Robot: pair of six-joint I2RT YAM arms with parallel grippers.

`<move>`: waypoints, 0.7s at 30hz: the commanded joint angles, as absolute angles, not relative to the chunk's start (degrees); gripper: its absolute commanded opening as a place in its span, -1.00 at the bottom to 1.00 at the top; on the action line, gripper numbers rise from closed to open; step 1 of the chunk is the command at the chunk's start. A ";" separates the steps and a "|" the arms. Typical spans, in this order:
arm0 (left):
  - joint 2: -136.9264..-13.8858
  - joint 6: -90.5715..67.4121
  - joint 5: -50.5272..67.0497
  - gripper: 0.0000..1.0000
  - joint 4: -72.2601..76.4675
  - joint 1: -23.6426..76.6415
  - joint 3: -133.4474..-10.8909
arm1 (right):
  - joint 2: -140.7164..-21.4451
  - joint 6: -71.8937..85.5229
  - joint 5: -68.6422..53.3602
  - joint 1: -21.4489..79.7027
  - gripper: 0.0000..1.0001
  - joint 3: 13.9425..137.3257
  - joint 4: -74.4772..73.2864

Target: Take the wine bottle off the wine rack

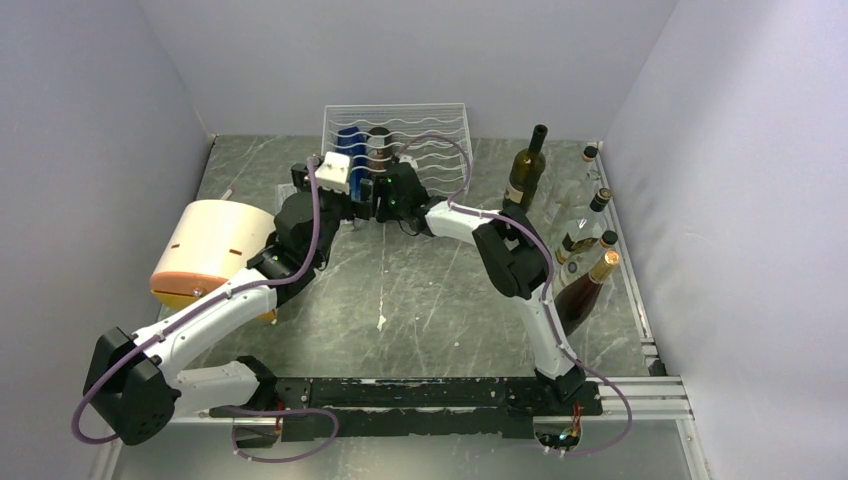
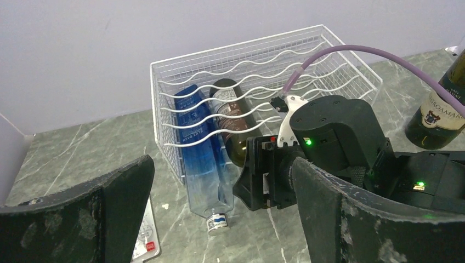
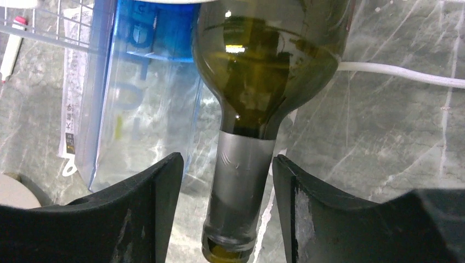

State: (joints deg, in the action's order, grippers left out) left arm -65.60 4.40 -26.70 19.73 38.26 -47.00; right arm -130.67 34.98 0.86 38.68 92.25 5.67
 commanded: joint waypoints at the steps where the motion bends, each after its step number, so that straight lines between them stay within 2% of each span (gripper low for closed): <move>1: -65.96 2.95 -25.08 0.99 19.45 37.49 -48.57 | -132.14 35.34 2.96 38.52 0.25 94.16 6.70; 15: -66.19 1.49 -23.77 0.99 18.98 36.48 -48.76 | -124.75 37.45 4.33 39.01 -0.45 83.09 13.16; 21: -66.17 1.22 -23.35 0.99 18.90 36.29 -48.77 | -117.76 38.36 5.02 39.79 -0.64 74.24 16.61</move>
State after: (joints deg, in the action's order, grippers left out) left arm -65.95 2.09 -24.71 18.55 36.88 -47.00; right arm -123.87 37.69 3.36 39.40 78.48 12.49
